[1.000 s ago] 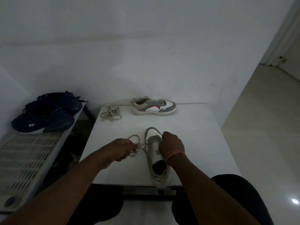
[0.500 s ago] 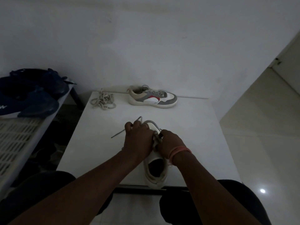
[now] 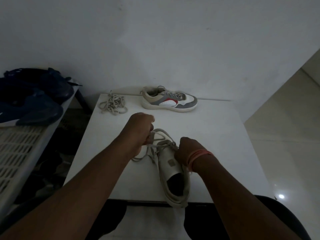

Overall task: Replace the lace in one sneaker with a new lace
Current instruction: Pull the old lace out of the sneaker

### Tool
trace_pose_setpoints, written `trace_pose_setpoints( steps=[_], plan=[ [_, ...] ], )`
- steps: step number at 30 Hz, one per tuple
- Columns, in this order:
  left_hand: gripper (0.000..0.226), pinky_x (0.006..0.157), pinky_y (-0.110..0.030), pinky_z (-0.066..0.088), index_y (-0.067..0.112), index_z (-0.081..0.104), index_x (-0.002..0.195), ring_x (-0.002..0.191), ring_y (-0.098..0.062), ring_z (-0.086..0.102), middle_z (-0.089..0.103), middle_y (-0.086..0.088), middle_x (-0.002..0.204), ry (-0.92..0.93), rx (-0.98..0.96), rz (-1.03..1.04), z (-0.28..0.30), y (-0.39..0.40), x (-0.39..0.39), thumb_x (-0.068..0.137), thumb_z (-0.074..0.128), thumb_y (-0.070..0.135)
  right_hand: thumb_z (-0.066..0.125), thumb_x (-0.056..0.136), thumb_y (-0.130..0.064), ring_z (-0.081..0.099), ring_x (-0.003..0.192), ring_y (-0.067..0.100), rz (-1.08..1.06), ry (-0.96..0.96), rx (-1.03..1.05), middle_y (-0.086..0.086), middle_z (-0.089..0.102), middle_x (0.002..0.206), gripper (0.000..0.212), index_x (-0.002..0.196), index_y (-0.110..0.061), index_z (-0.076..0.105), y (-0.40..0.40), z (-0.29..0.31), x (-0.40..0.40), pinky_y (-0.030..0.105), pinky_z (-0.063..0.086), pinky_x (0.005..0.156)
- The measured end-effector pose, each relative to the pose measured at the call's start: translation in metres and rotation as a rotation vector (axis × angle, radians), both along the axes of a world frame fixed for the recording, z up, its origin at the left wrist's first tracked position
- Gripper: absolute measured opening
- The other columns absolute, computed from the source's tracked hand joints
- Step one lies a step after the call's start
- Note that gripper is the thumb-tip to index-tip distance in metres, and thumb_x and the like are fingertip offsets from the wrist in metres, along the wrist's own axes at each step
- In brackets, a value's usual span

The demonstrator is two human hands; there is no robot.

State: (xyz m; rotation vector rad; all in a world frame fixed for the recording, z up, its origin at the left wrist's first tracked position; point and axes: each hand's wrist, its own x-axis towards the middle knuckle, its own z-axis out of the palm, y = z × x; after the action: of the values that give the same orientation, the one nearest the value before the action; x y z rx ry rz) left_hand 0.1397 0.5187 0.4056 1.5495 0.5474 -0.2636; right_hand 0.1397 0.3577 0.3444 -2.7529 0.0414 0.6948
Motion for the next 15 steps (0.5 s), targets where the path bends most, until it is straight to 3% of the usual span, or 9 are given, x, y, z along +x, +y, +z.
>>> trace_pose_setpoints(
  steps=[4, 7, 9, 11, 15],
  plan=[
    [0.029, 0.054, -0.022, 0.036, 0.024, 0.073, 0.081, 0.063, -0.006, 0.057, 0.062, 0.010, 0.069, -0.301, 0.950, -0.526, 0.000, 0.016, -0.006, 0.086, 0.070, 0.053, 0.054, 0.091, -0.021, 0.058, 0.090, 0.029, 0.007, 0.053, 0.012, 0.015, 0.065, 0.111, 0.011, 0.095, -0.012, 0.051, -0.003, -0.003, 0.003, 0.031, 0.043, 0.072],
    [0.042, 0.068, -0.028, 0.049, 0.022, 0.078, 0.090, 0.082, -0.016, 0.065, 0.071, 0.003, 0.089, -0.176, 1.193, -0.774, -0.026, 0.022, -0.011, 0.073, 0.077, 0.061, 0.055, 0.089, -0.020, 0.051, 0.085, 0.025, 0.027, 0.060, 0.032, 0.010, 0.060, 0.100, 0.011, 0.093, -0.014, 0.047, -0.002, -0.004, 0.002, 0.030, 0.039, 0.071],
    [0.035, 0.070, -0.030, 0.047, 0.019, 0.075, 0.093, 0.090, -0.022, 0.067, 0.070, -0.004, 0.096, -0.151, 1.231, -0.846, -0.041, 0.014, -0.015, 0.079, 0.075, 0.051, 0.055, 0.089, -0.020, 0.052, 0.084, 0.025, 0.022, 0.063, 0.050, 0.007, 0.056, 0.096, 0.011, 0.095, -0.015, 0.048, 0.000, -0.004, 0.001, 0.030, 0.041, 0.070],
    [0.027, 0.073, -0.030, 0.042, 0.014, 0.073, 0.100, 0.097, -0.026, 0.064, 0.065, -0.009, 0.102, -0.197, 1.194, -0.864, -0.040, 0.007, -0.013, 0.095, 0.060, 0.038, 0.056, 0.089, -0.021, 0.058, 0.085, 0.025, 0.003, 0.070, 0.082, 0.008, 0.060, 0.100, 0.013, 0.099, -0.015, 0.051, 0.000, -0.004, 0.002, 0.030, 0.047, 0.069],
    [0.030, 0.076, -0.030, 0.043, 0.008, 0.070, 0.102, 0.098, -0.028, 0.062, 0.067, -0.006, 0.095, -0.109, 0.571, -0.595, -0.019, 0.011, -0.001, 0.104, 0.048, 0.027, 0.057, 0.090, -0.029, 0.066, 0.087, 0.027, -0.012, 0.120, 0.150, 0.012, 0.064, 0.107, 0.028, 0.112, -0.013, 0.055, -0.003, -0.005, -0.001, 0.038, 0.058, 0.078]
  ],
)
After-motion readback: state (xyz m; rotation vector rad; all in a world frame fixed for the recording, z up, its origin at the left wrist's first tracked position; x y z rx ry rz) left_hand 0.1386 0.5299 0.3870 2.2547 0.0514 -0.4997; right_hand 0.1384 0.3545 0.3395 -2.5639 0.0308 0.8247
